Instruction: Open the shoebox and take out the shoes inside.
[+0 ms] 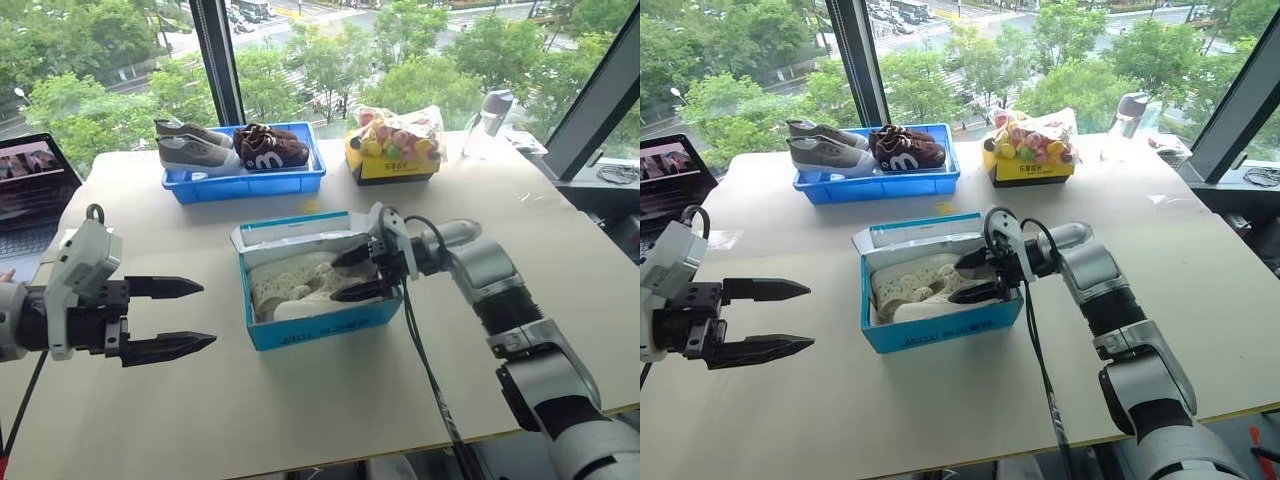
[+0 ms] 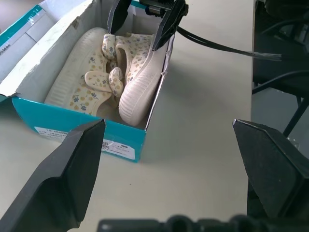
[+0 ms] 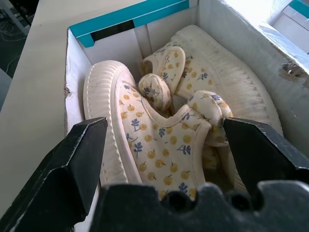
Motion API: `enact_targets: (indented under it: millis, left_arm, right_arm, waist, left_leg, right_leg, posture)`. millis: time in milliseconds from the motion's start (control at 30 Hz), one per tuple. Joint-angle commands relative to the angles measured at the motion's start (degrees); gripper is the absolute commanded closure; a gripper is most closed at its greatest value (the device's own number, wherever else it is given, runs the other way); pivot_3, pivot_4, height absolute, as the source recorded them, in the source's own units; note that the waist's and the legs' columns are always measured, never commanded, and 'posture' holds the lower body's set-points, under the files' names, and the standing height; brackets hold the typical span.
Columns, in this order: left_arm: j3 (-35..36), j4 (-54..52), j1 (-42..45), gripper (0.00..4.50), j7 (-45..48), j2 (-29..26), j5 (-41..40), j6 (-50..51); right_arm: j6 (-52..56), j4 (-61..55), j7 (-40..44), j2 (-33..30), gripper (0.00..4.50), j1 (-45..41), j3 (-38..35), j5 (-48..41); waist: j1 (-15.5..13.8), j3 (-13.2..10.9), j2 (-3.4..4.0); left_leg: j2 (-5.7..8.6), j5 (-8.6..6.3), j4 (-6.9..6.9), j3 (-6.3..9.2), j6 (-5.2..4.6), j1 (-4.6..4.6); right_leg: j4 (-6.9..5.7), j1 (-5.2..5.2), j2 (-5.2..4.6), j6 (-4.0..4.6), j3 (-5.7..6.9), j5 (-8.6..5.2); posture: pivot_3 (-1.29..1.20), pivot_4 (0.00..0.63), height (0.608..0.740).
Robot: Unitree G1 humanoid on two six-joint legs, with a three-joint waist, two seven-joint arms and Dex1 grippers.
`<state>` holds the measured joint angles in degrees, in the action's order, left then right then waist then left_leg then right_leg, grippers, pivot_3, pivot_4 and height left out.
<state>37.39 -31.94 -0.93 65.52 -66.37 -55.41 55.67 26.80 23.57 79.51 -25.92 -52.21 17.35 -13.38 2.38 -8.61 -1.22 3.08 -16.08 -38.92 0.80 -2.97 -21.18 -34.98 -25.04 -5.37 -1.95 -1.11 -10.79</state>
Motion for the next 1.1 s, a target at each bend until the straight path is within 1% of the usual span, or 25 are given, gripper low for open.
enact_targets:
  millis: [33,133,233,267,300,333,367,400,600,767,833,867,900,933,967,1000,1033,1067,1100]
  left_arm:
    - [0.83,-0.51,0.83,0.0,-0.65,-0.28,-0.02,-1.41]
    - [0.3,-0.33,1.18,0.0,-0.9,-0.46,-0.04,-1.68]
    - [-0.08,-0.32,1.37,0.0,-1.09,-0.57,-0.04,-1.75]
    - [-0.18,-0.34,1.47,0.0,-1.16,-0.59,-0.1,-1.74]
    - [-0.25,-0.35,1.57,0.0,-1.23,-0.61,-0.14,-1.71]
    - [-0.33,-0.35,1.63,0.0,-1.27,-0.64,-0.11,-1.73]
    - [-0.36,-0.37,1.71,0.0,-1.3,-0.65,-0.15,-1.7]
    - [-0.41,-0.36,1.78,0.0,-1.31,-0.65,-0.17,-1.69]
    - [-0.81,-0.22,2.09,0.0,-1.19,-0.75,-0.06,-1.91]
    - [-0.98,-0.08,2.32,0.0,-0.99,-0.87,-0.1,-1.91]
    - [-1.36,0.32,2.62,0.0,-0.82,-0.98,0.08,-2.13]
    - [-1.65,0.49,2.79,0.0,-0.79,-1.01,0.21,-2.27]
    - [-2.0,0.62,3.01,0.0,-0.81,-0.98,0.34,-2.41]
    - [-2.35,0.71,3.28,0.0,-0.88,-0.91,0.4,-2.5]
    - [-2.76,0.82,3.6,0.0,-0.98,-0.84,0.43,-2.6]
    - [-3.15,0.89,3.87,0.0,-1.09,-0.77,0.48,-2.7]
    - [-3.54,0.94,4.11,0.0,-1.2,-0.69,0.57,-2.79]
    - [-3.88,0.99,4.32,0.0,-1.3,-0.63,0.65,-2.86]
    - [-4.15,1.04,4.51,0.0,-1.38,-0.6,0.66,-2.94]
  right_arm:
    - [-1.65,4.42,-0.22,1.98,1.4,0.83,1.78,2.18]
    - [-3.51,6.99,-0.64,2.79,2.34,0.38,1.31,3.27]
    - [-6.49,9.53,-2.64,3.25,3.36,-0.18,0.86,4.78]
    - [-7.02,10.13,-3.07,3.36,3.82,-0.29,0.63,5.08]
    - [-7.36,10.4,-3.07,3.38,4.08,-0.3,0.45,5.19]
    - [-7.6,10.36,-3.08,3.33,4.44,-0.23,0.26,5.21]
    - [-7.76,10.2,-3.04,3.23,4.48,-0.13,0.1,5.18]
    - [-7.84,9.94,-2.92,3.06,4.48,-0.04,0.0,5.12]
    - [-7.04,6.69,-2.73,2.13,4.48,-0.14,-1.62,3.78]
    - [0.83,-0.7,1.11,-0.56,4.48,-2.12,-5.81,-2.97]
    - [4.59,-3.55,2.31,-2.45,3.91,-3.91,-7.44,-5.34]
    - [5.7,-4.65,2.76,-3.13,3.7,-4.27,-7.63,-6.01]
    - [6.3,-5.54,2.93,-3.52,3.33,-4.42,-7.67,-6.36]
    - [6.56,-6.11,2.77,-3.61,3.09,-4.41,-7.56,-6.48]
    - [6.75,-6.53,2.62,-3.64,2.74,-4.48,-7.52,-6.53]
    - [6.92,-6.9,2.55,-3.67,2.33,-4.52,-7.46,-6.59]
    - [6.68,-7.13,2.38,-3.76,2.09,-4.56,-7.31,-6.41]
    - [6.23,-7.21,2.1,-3.86,1.7,-4.58,-7.15,-6.08]
    - [5.02,-6.94,1.42,-3.82,1.45,-4.6,-6.96,-5.33]
  waist:
    - [0.01,0.01,-0.01]
    - [-0.11,0.0,0.0]
    - [-0.02,0.0,-0.01]
    - [0.01,0.0,-0.01]
    - [0.02,0.01,-0.01]
    - [0.04,0.01,-0.02]
    - [0.04,0.01,-0.02]
    - [0.04,0.01,-0.02]
    - [-0.01,0.01,-0.02]
    - [-0.38,-0.08,0.1]
    - [-0.41,-0.12,0.16]
    - [-0.41,-0.13,0.18]
    - [-0.39,-0.13,0.18]
    - [-0.39,-0.13,0.17]
    - [-0.29,-0.12,0.17]
    - [-0.19,-0.12,0.17]
    - [-0.09,-0.12,0.17]
    - [-0.01,-0.13,0.17]
    - [0.04,-0.13,0.18]
  left_leg:
    - [0.0,0.0,0.0,0.0,0.0,0.02]
    - [0.02,0.02,-0.01,0.02,0.04,0.0]
    - [0.01,0.09,0.01,0.03,0.18,0.0]
    - [0.01,0.12,0.01,0.03,0.25,0.0]
    - [0.02,0.16,0.0,0.03,0.31,0.01]
    - [0.02,0.15,0.0,0.03,0.3,0.01]
    - [0.02,0.13,-0.01,0.03,0.27,0.04]
    - [0.01,0.04,0.0,0.03,0.1,0.05]
    - [0.01,0.04,0.0,0.05,0.11,0.04]
    - [0.03,0.05,0.0,0.07,0.11,-0.19]
    - [0.03,0.14,0.0,0.1,0.26,-0.38]
    - [0.03,0.21,0.0,0.11,0.39,-0.55]
    - [0.04,0.22,-0.01,0.1,0.4,-0.72]
    - [0.04,0.25,-0.04,0.1,0.44,-0.89]
    - [0.04,0.26,-0.03,0.09,0.46,-0.99]
    - [0.01,0.28,-0.02,0.09,0.5,-1.04]
    - [-0.01,0.28,0.0,0.09,0.51,-1.05]
    - [-0.01,0.29,0.0,0.08,0.52,-1.07]
    - [-0.01,0.3,0.01,0.06,0.53,-1.11]
  right_leg:
    - [0.0,0.02,0.0,0.0,0.01,0.0]
    - [-0.02,-0.01,-0.01,0.0,0.05,0.0]
    - [-0.03,-0.03,0.0,0.0,0.09,0.0]
    - [-0.02,-0.02,-0.01,0.0,0.09,0.0]
    - [-0.01,0.0,-0.02,0.0,0.09,0.0]
    - [-0.01,0.01,-0.02,0.0,0.09,0.0]
    - [-0.02,0.03,-0.02,0.0,0.09,0.0]
    - [-0.04,0.03,-0.01,0.0,0.09,0.0]
    - [-0.04,0.01,-0.02,0.01,0.11,0.0]
    - [-0.03,-0.18,-0.03,0.01,0.13,0.0]
    - [-0.04,-0.31,-0.03,0.01,0.17,0.0]
    - [-0.04,-0.44,-0.03,0.01,0.18,0.0]
    - [-0.06,-0.61,-0.04,0.01,0.17,0.0]
    - [-0.08,-0.81,-0.04,0.01,0.16,0.0]
    - [-0.08,-0.97,-0.04,0.01,0.16,0.0]
    - [-0.1,-1.04,-0.02,0.01,0.16,0.0]
    - [-0.1,-1.06,-0.01,0.01,0.16,0.0]
    - [-0.1,-1.1,-0.01,0.02,0.16,0.0]
    - [-0.11,-1.14,-0.02,0.02,0.14,0.0]
  posture:
    - [0.0,0.15,0.74]
    - [0.0,0.15,0.74]
    - [0.0,0.15,0.74]
    - [0.0,0.15,0.74]
    - [0.0,0.15,0.74]
    - [0.0,0.15,0.74]
    - [0.0,0.15,0.74]
    - [0.0,0.15,0.74]
    - [0.0,0.15,0.74]
    - [0.0,0.15,0.74]
    - [0.0,0.15,0.74]
    - [0.0,0.15,0.74]
    - [0.0,0.15,0.74]
    - [0.0,0.15,0.74]
    - [0.0,0.15,0.74]
    - [0.0,0.15,0.74]
    - [0.0,0.15,0.74]
    - [0.0,0.15,0.74]
    - [0.0,0.15,0.74]
